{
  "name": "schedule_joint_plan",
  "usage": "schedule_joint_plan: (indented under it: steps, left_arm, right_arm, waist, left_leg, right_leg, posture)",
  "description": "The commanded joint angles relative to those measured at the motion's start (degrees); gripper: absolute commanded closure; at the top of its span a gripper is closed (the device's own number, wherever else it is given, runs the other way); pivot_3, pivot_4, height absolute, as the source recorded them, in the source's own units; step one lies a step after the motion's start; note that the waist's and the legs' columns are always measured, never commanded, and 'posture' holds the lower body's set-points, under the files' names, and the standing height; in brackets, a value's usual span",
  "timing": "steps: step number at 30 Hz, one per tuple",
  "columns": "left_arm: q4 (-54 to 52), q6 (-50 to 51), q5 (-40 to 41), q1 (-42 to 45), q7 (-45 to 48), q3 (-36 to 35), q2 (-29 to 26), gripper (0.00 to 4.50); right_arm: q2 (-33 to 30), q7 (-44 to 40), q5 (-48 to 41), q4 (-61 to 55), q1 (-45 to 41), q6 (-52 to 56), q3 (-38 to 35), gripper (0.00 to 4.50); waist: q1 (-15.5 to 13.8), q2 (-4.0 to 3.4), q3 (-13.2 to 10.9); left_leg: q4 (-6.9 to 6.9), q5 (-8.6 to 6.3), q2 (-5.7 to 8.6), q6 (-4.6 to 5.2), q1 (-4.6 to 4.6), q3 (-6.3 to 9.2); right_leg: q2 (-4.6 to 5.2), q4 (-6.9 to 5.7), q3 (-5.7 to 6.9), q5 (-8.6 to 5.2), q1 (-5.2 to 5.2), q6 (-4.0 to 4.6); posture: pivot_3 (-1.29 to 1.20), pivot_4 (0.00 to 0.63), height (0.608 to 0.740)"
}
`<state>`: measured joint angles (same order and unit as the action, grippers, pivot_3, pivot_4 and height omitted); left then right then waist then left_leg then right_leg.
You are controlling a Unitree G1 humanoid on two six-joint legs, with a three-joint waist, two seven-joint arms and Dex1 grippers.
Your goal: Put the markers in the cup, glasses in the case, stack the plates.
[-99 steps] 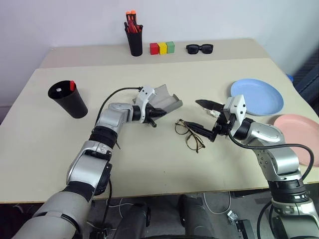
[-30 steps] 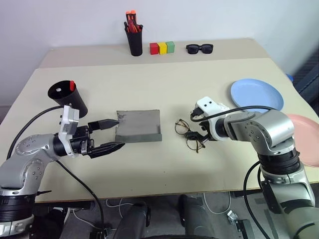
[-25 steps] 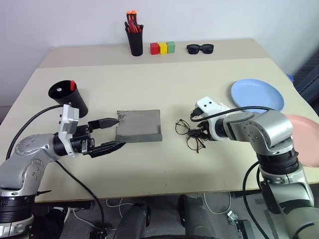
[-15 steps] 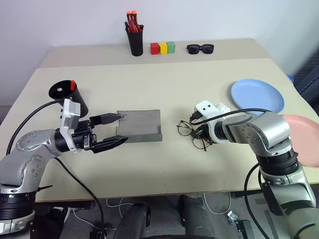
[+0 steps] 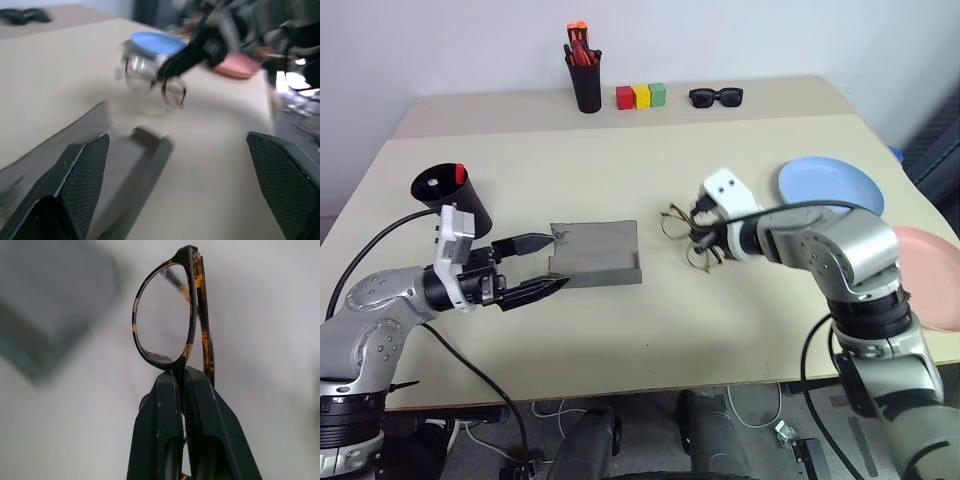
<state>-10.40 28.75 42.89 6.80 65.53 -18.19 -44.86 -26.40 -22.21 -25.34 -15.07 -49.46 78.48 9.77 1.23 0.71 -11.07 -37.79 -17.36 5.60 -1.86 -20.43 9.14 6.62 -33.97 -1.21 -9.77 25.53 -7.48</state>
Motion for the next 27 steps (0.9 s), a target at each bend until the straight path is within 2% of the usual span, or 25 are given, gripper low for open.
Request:
schedule_joint_plan:
  steps: [1, 6, 12, 17, 27]
  left_arm:
    - [0.0, -2.0, 0.0, -0.7, -1.7, -4.4, -0.3, 0.0]
    - [-1.7, -2.1, -0.1, -1.5, -3.3, -4.6, 0.1, 0.0]
    - [-5.2, -0.4, 1.4, -1.6, -5.9, -4.7, 0.3, 0.0]
    - [-5.7, -0.4, 1.7, -2.0, -6.4, -4.9, 0.3, 0.0]
    - [-3.4, -2.1, 0.6, -1.1, -4.8, -3.5, 0.2, 0.0]
  right_arm:
    - [4.7, -0.2, -0.3, 1.0, -4.4, -5.9, -3.1, 4.49]
    - [12.4, -1.2, 0.0, 5.3, -5.6, -12.3, -0.8, 4.49]
    - [15.5, -4.0, 2.0, 7.5, 0.0, -19.7, 4.7, 4.49]
    - [14.7, -5.6, 5.9, 9.4, 2.5, -23.6, 9.9, 4.49]
    - [11.1, -11.4, 6.4, 6.9, 3.2, -20.7, 14.2, 4.49]
  waist:
    - [-0.2, 0.0, 0.0]
    - [-0.4, 0.01, 0.0]
    - [-0.2, 0.0, 0.0]
    - [0.0, -0.01, 0.0]
    - [-0.1, -0.02, 0.0]
  left_leg:
    - [0.02, 0.0, 0.0, 0.0, -0.01, 0.0]
    - [0.03, -0.01, 0.02, -0.03, -0.04, 0.02]
    - [0.09, -0.02, 0.02, -0.05, -0.01, 0.02]
    - [0.14, -0.01, 0.01, -0.07, 0.02, 0.01]
    - [0.34, 0.02, -0.01, -0.12, 0.02, 0.0]
  right_leg:
    - [0.0, 0.01, 0.0, 0.0, 0.01, 0.0]
    - [0.04, 0.08, 0.0, 0.03, 0.01, 0.03]
    - [0.03, 0.06, 0.0, 0.04, 0.04, 0.05]
    - [0.0, 0.03, 0.0, 0.04, 0.07, 0.06]
    - [-0.02, 0.06, 0.0, 0.05, 0.15, 0.08]
  posture:
    - [0.0, 0.15, 0.74]
    - [0.0, 0.15, 0.74]
    - [0.0, 0.15, 0.74]
    - [0.0, 0.15, 0.74]
    - [0.0, 0.15, 0.74]
